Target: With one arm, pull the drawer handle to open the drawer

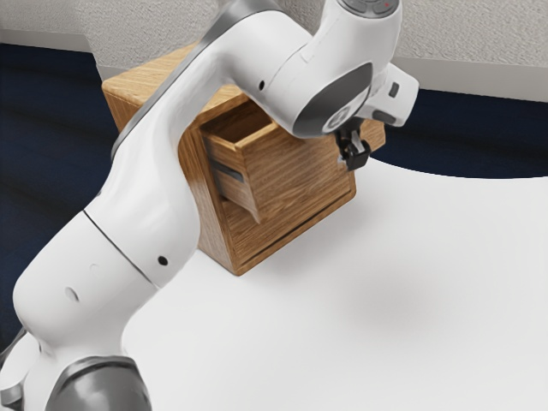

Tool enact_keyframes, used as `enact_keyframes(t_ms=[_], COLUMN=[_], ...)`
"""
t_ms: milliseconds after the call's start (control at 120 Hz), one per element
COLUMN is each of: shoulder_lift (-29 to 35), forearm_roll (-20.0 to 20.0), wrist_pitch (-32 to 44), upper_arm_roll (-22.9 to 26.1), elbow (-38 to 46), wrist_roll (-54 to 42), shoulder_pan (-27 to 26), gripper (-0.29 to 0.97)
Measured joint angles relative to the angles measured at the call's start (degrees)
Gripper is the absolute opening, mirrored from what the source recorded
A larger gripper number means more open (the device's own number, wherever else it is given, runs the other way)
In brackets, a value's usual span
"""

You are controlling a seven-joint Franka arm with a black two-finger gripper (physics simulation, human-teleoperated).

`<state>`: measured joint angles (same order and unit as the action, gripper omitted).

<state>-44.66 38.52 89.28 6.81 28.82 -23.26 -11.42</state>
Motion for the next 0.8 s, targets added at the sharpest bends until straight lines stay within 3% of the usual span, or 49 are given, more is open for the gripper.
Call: enact_keyframes(t_ms=[92, 217, 800], shoulder_lift=[0.1, 0.2, 0.2], forearm_roll=[-0.3, -0.5, -0.7], wrist_pitch=[-0.1, -0.1, -0.4], upper_arm_roll=[-0.2, 0.2, 0.6], elbow=[0.1, 0.1, 0.1], wrist_roll=[0.1, 0.1, 0.4], shoulder_pan=[-0.9, -1.7, -6.3], gripper=[0.47, 0.53, 0.56])
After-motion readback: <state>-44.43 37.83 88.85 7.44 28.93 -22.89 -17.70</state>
